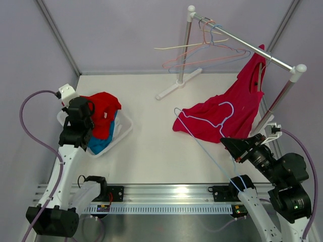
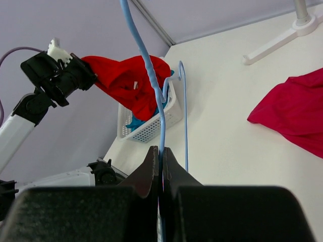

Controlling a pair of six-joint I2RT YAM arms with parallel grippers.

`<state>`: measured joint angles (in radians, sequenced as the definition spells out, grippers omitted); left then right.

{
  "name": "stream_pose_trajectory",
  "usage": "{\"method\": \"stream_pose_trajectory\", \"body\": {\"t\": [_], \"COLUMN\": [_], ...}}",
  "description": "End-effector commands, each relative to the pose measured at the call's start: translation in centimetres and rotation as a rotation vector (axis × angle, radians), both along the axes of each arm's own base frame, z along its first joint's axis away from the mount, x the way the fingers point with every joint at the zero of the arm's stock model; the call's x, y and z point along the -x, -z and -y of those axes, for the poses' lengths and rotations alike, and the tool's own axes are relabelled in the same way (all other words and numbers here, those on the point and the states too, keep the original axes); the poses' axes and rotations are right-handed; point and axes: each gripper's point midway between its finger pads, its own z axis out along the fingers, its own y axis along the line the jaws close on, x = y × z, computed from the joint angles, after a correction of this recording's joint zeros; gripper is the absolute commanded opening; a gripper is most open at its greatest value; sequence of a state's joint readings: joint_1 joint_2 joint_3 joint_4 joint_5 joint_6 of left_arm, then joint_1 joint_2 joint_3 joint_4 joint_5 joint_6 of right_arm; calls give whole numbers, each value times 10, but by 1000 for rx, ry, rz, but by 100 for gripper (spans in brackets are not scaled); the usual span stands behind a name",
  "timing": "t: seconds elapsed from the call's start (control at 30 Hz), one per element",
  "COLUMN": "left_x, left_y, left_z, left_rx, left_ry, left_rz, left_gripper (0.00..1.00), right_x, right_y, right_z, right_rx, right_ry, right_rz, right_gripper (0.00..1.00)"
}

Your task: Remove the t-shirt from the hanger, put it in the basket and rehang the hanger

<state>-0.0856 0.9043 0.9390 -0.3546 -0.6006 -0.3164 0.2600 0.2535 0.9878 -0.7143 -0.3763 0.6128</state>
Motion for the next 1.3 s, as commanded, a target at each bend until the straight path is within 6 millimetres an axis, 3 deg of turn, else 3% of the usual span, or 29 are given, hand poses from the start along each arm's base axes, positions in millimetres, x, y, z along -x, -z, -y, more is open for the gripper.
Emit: {"method": "stream_pose_trajectory", "body": {"t": [0.0, 0.13, 0.2, 0.23, 0.3, 0.47, 0.5, 0.6, 0.67, 0.7, 0.77, 0.8, 0.93, 1.03, 1.13, 1.23, 1.27], "left_x": [16, 17, 15, 14, 15, 7, 1, -4, -7, -8, -7, -4, 16, 37, 53, 70, 76], "left_y": [29, 66, 89, 113, 133, 152, 147, 124, 103, 81, 60, 43, 9, -2, -3, -19, -25], "left_z": [-22, -19, -20, -24, -27, -27, -22, -13, 0, 5, 18, 34, 55, 60, 78, 106, 126], "left_rx": [-3, 57, 67, 82, 107, 203, 228, 285, 329, 342, 376, 411, 397, 350, 349, 357, 384], "left_ry": [-162, -173, -180, -207, -221, -201, -171, -107, -37, 1, 73, 155, 294, 352, 457, 608, 722], "left_rz": [-66, -127, -203, -279, -356, -400, -385, -301, -231, -163, -103, -54, 45, 101, 126, 176, 172], "left_gripper": [0, 0, 0, 0, 0, 4, 11, 70, 99, 99, 99, 99, 99, 99, 99, 99, 99], "right_x": [-8, -16, -23, -27, -34, -54, -58, -79, -92, -101, -111, -116, -148, -170, -186, -202, -205], "right_y": [-29, -34, -34, -33, -35, -28, -24, -18, -20, -24, -27, -30, -40, -47, -59, -72, -76], "right_z": [-2, -2, -2, 0, 8, 27, 29, 44, 55, 59, 63, 66, 77, 85, 94, 99, 99], "right_rx": [-44, -45, -39, -34, -22, 20, 31, 80, 103, 111, 129, 136, 183, 207, 250, 291, 301], "right_ry": [1, 15, 29, 44, 104, 241, 256, 359, 437, 470, 505, 525, 621, 693, 764, 804, 812], "right_rz": [99, 107, 100, 97, 103, 71, 54, 25, 15, 10, 5, 10, -11, -17, -8, 5, 8], "right_gripper": [0, 0, 0, 0, 0, 0, 0, 0, 0, 0, 0, 0, 0, 0, 0, 0, 0]}}
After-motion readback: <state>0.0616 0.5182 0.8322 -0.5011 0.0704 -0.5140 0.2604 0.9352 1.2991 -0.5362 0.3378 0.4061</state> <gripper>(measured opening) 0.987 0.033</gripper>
